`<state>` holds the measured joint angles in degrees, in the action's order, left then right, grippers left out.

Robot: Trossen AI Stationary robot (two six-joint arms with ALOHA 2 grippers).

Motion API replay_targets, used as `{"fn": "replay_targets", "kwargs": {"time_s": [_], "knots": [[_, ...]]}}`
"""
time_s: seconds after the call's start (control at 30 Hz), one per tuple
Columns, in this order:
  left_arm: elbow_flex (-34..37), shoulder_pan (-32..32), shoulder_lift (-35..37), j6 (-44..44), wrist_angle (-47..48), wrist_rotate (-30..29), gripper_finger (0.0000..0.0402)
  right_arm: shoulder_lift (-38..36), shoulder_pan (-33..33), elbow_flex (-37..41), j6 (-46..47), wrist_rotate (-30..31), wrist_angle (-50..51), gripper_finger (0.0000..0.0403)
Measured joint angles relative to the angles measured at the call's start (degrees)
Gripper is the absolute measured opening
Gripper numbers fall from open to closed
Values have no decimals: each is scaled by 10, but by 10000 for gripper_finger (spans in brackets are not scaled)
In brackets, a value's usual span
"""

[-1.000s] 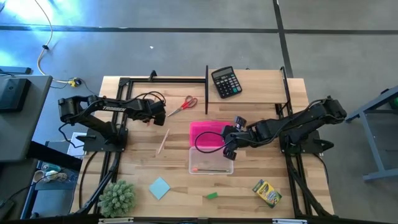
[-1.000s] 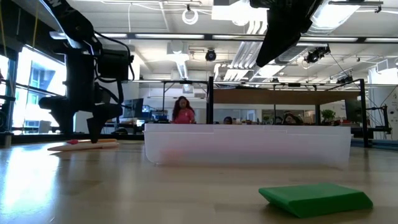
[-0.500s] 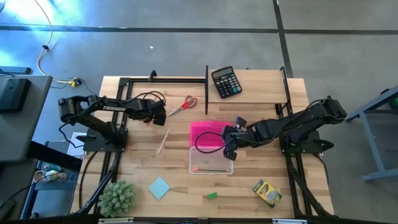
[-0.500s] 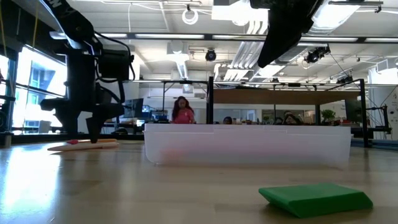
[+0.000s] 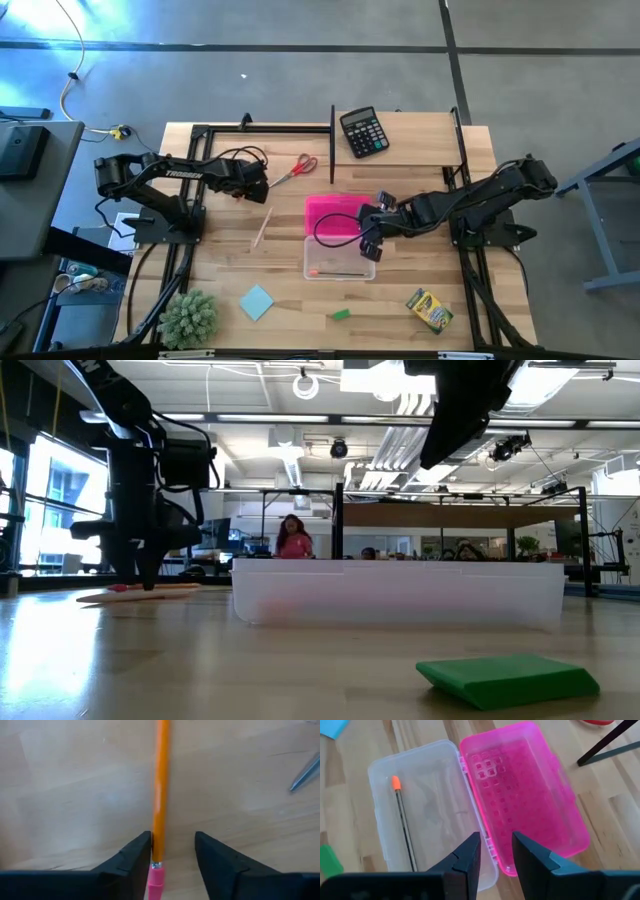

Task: Pack school essentials
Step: Put the yellow pencil into the supply box

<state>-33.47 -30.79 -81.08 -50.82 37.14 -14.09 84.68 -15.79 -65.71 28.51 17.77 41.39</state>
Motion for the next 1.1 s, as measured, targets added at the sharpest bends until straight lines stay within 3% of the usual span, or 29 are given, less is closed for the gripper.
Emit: {"fn": "replay_targets", "kwargs": {"time_s": [0.63, 1.1], "knots": [[0, 0, 0, 61, 1, 7, 14, 0, 0, 0, 0, -2, 0, 103], [4, 1, 21, 86, 2, 18, 8, 0, 0, 0, 1, -2, 1, 103]]}}
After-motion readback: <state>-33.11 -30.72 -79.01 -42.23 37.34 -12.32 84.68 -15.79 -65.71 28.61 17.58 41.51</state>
